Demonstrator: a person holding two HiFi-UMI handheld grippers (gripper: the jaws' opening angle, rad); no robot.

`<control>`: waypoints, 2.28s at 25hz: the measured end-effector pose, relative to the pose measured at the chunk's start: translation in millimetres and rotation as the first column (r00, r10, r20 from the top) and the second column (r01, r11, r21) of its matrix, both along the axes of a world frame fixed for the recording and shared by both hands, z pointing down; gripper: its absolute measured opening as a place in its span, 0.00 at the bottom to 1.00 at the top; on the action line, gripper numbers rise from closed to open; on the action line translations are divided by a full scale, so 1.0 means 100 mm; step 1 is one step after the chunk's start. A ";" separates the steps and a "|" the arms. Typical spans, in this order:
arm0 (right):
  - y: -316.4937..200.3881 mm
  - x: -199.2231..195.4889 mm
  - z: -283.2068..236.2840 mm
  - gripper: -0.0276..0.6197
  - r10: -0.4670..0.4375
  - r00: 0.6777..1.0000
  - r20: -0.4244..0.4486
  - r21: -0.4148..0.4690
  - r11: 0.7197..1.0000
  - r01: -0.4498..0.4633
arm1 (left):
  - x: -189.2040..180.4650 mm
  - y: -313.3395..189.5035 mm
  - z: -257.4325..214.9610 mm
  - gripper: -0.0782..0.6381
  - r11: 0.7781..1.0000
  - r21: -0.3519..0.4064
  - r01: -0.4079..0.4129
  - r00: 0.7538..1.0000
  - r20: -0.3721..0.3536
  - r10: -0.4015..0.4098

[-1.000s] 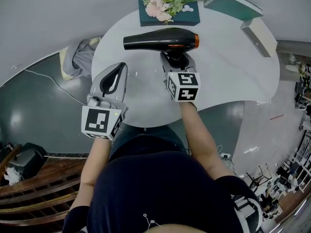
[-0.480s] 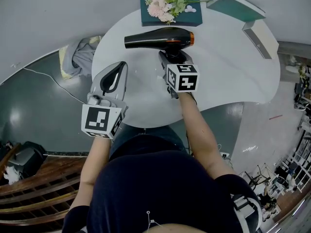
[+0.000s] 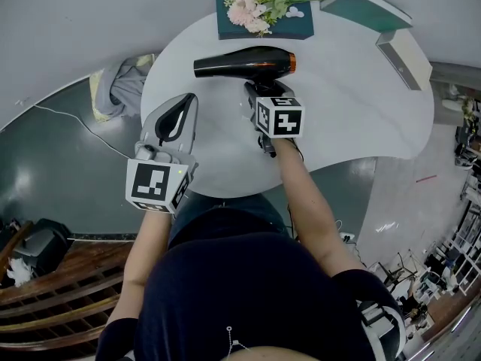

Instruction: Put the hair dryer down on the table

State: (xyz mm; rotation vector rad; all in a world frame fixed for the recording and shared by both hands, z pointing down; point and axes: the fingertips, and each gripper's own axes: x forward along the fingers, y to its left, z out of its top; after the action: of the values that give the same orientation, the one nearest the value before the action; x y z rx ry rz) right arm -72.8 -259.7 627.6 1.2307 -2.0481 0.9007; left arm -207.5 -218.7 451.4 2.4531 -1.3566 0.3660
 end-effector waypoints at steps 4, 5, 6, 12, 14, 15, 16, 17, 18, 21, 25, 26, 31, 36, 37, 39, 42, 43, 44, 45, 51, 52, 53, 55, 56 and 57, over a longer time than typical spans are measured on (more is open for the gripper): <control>0.00 0.00 0.04 0.41 0.001 1.000 -0.008 -0.022 1.000 -0.001 | 0.00 -0.01 0.00 0.12 1.000 -0.005 -0.004 1.000 0.002 0.004; 0.00 0.00 0.05 0.41 0.002 1.000 -0.010 -0.027 1.000 -0.003 | 0.00 -0.02 0.01 0.12 1.000 -0.006 -0.005 1.000 0.003 0.005; 0.00 0.01 0.07 0.41 0.004 1.000 -0.013 -0.031 1.000 -0.004 | 0.00 -0.03 0.02 0.12 1.000 -0.008 -0.005 1.000 0.004 0.005; 0.01 0.00 0.11 0.41 0.005 1.000 -0.025 -0.049 0.999 -0.007 | -0.03 -0.04 0.02 0.12 1.000 -0.014 -0.002 1.000 0.002 0.002; 0.01 0.00 0.11 0.41 0.006 1.000 -0.026 -0.050 0.999 -0.007 | -0.03 -0.04 0.02 0.12 1.000 -0.015 -0.004 1.000 0.002 0.004; 0.00 0.00 0.12 0.41 0.006 1.000 -0.026 -0.050 0.999 -0.007 | -0.02 -0.04 0.03 0.12 1.000 -0.016 -0.005 1.000 0.002 0.005; 0.00 0.01 0.12 0.41 0.007 1.000 -0.026 -0.051 0.999 -0.008 | -0.02 -0.05 0.03 0.12 1.000 -0.016 -0.005 1.000 0.003 0.005; 0.00 0.01 0.13 0.41 0.007 1.000 -0.028 -0.051 0.999 -0.008 | -0.01 -0.05 0.03 0.12 1.000 -0.016 -0.006 1.000 0.004 0.006; 0.00 0.01 0.13 0.41 0.007 1.000 -0.031 -0.052 0.999 -0.008 | -0.01 -0.04 0.03 0.12 1.000 -0.016 -0.006 1.000 0.004 0.006; 0.00 0.01 0.15 0.41 0.005 0.999 -0.041 -0.050 0.999 -0.007 | 0.00 -0.04 0.05 0.12 1.000 -0.016 -0.006 1.000 0.004 0.006; 0.00 0.00 0.14 0.41 0.003 0.999 -0.047 -0.051 0.999 -0.006 | 0.00 0.00 0.04 0.12 1.000 -0.017 -0.004 1.000 0.006 0.005; 0.00 0.00 0.14 0.41 0.004 0.999 -0.048 -0.051 0.999 -0.006 | 0.00 0.01 0.04 0.12 1.000 -0.017 -0.006 1.000 0.008 0.006; 0.00 0.01 0.16 0.41 0.002 0.998 -0.057 -0.052 0.999 -0.005 | 0.03 0.05 0.04 0.12 1.000 -0.015 -0.003 1.000 0.016 0.004; 0.01 0.07 0.11 0.56 0.006 0.993 -0.117 -0.057 0.998 -0.013 | 0.05 0.11 0.02 0.12 1.000 -0.004 -0.010 1.000 0.021 0.010; 0.03 0.09 0.10 0.57 0.005 0.993 -0.115 -0.058 0.998 -0.012 | 0.07 0.12 0.03 0.12 1.000 -0.003 -0.009 1.000 0.020 0.009; 0.04 0.11 0.08 0.58 -0.006 0.994 -0.107 -0.051 0.999 0.001 | 0.11 0.12 0.05 0.12 1.000 0.000 -0.011 1.000 0.017 0.011; 0.09 0.13 -0.16 0.58 -0.018 0.993 -0.119 0.002 1.000 0.018 | 0.18 0.19 -0.03 0.12 0.999 0.022 -0.029 0.999 0.014 0.028; 0.11 0.14 -0.28 0.58 -0.013 0.993 -0.121 0.026 1.000 0.017 | 0.19 0.23 -0.08 0.12 0.999 0.030 -0.034 0.999 0.012 0.033; 0.14 0.16 -0.40 0.58 -0.007 0.993 -0.121 0.052 0.999 0.013 | 0.21 0.26 -0.13 0.12 0.999 0.036 -0.037 0.999 0.009 0.037; 0.15 0.17 -0.50 0.58 -0.002 0.992 -0.123 0.079 0.997 0.011 | 0.23 0.28 -0.17 0.12 0.998 0.043 -0.040 0.999 0.006 0.040; 0.33 0.34 -1.09 0.31 0.054 0.981 -0.185 0.247 0.969 -0.007 | 0.30 0.44 -0.33 0.12 0.995 0.090 -0.048 0.999 -0.007 0.049; 0.37 0.39 -1.18 0.22 0.079 0.978 -0.193 0.270 0.962 -0.024 | 0.30 0.48 -0.37 0.12 0.994 0.100 -0.048 0.999 -0.009 0.050; 0.42 0.43 -1.27 0.16 0.101 0.976 -0.194 0.290 0.956 -0.041 | 0.31 0.52 -0.41 0.12 0.993 0.111 -0.049 0.999 -0.011 0.050; 0.51 0.49 -1.44 0.11 0.134 0.975 -0.175 0.329 0.942 -0.071 | 0.30 0.60 -0.49 0.12 0.990 0.133 -0.046 0.999 -0.019 0.049; 0.55 0.51 -1.53 0.08 0.147 0.976 -0.162 0.351 0.933 -0.082 | 0.30 0.63 -0.53 0.12 0.989 0.142 -0.041 0.999 -0.024 0.045; 0.59 0.53 -1.62 0.07 0.156 0.976 -0.149 0.374 0.923 -0.091 | 0.29 0.65 -0.57 0.12 0.988 0.149 -0.034 0.999 -0.031 0.039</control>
State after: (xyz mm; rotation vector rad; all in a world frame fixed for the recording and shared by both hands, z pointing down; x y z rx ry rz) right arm -20.2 -200.7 465.8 1.5915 -2.0694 0.4500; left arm -178.6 -153.5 394.5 2.5950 -1.3729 0.2380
